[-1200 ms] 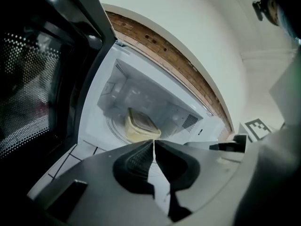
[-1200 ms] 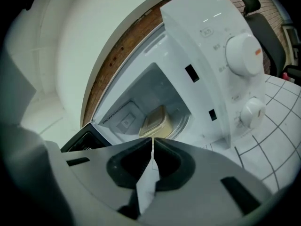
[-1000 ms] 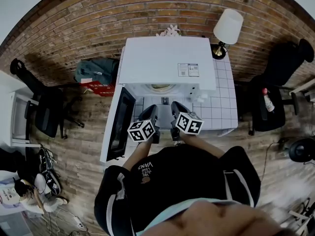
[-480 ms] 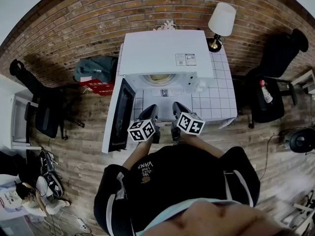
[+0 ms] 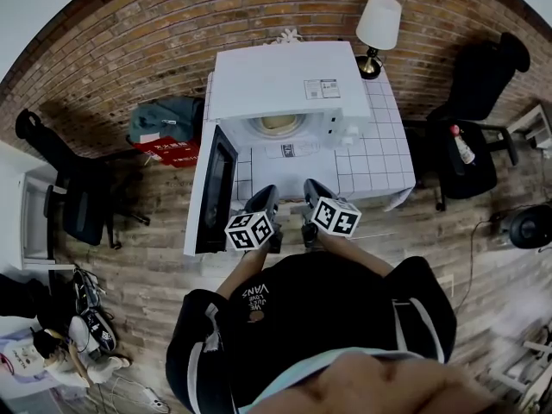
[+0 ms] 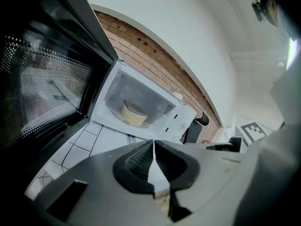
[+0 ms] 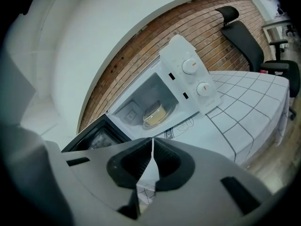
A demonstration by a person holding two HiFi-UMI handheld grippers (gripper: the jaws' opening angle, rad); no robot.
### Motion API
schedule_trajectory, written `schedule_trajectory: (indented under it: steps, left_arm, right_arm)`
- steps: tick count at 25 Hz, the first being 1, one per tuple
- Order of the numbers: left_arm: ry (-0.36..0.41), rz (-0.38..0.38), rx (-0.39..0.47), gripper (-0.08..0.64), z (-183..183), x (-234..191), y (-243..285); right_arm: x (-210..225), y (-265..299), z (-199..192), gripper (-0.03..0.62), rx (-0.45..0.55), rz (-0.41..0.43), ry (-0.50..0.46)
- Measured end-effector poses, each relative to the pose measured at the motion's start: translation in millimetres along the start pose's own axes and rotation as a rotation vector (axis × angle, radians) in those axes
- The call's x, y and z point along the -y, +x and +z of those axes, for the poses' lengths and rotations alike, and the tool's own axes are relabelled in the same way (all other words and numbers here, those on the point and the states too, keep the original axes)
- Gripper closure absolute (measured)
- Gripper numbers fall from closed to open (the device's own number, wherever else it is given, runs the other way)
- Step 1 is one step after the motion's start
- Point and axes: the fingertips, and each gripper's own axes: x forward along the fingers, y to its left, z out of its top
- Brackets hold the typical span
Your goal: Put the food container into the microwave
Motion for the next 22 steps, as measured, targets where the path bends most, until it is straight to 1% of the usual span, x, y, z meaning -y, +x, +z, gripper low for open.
schedule_trajectory:
  steps: [6,10,15,22]
  left_arm:
    - [-0.007,-0.016,0.005,0.540,-11,4,-16]
    - [-0.014,-0.026,0.003,0.540,-22,6,-27]
    - [-0.028,-0.038,-0.008,0.540,-38,12,-42]
    - [-0.004,-0.057,-0.026,0.540,-47,21,-61]
  right_arm:
    - [-3,-22,-11,0.580,0.020,-0.013,0.029]
    - [-2,-33,-21,0.580,0.021,-0.018,0.010]
    - [-1,-50,-38,0.580,0.001,-0.031,-0.007]
    - [-2,-68,-51,0.580,-0.017,-0.033,-0.015]
